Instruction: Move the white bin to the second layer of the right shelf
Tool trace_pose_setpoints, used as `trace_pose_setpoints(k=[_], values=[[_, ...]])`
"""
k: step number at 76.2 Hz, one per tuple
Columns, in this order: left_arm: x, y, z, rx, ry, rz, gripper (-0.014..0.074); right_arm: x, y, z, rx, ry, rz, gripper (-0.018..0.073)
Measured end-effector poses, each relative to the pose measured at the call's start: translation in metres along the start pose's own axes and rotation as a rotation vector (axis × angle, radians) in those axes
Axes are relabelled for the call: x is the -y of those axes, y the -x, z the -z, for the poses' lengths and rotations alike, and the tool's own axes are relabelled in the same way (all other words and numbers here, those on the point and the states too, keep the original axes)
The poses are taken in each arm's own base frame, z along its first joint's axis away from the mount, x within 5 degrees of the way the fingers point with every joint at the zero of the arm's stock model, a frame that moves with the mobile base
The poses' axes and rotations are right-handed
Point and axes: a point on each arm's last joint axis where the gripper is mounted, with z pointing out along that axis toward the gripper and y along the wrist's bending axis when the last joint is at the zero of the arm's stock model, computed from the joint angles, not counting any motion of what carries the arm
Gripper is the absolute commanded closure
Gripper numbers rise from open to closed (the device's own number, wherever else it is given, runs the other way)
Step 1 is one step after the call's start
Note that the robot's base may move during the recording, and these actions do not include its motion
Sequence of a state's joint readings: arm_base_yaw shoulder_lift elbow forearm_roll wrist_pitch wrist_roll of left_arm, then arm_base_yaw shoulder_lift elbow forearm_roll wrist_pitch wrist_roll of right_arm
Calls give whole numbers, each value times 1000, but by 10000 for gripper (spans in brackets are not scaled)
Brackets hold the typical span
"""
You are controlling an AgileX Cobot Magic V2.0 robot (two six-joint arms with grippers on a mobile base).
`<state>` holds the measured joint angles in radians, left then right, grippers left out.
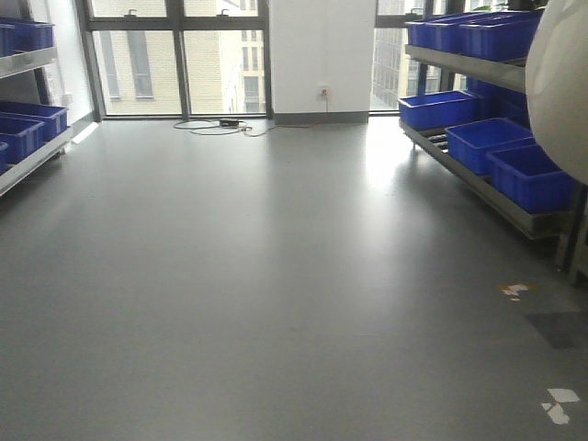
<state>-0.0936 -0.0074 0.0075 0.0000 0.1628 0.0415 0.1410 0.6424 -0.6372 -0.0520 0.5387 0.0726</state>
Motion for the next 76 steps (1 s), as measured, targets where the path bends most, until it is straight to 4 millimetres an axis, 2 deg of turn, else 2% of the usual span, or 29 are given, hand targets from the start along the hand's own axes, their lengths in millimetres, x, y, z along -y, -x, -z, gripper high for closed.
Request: trace_pose_setpoints(k=[76], values=[[0,0,0,0,0,0,512,0,0,0,0,0,0,504]])
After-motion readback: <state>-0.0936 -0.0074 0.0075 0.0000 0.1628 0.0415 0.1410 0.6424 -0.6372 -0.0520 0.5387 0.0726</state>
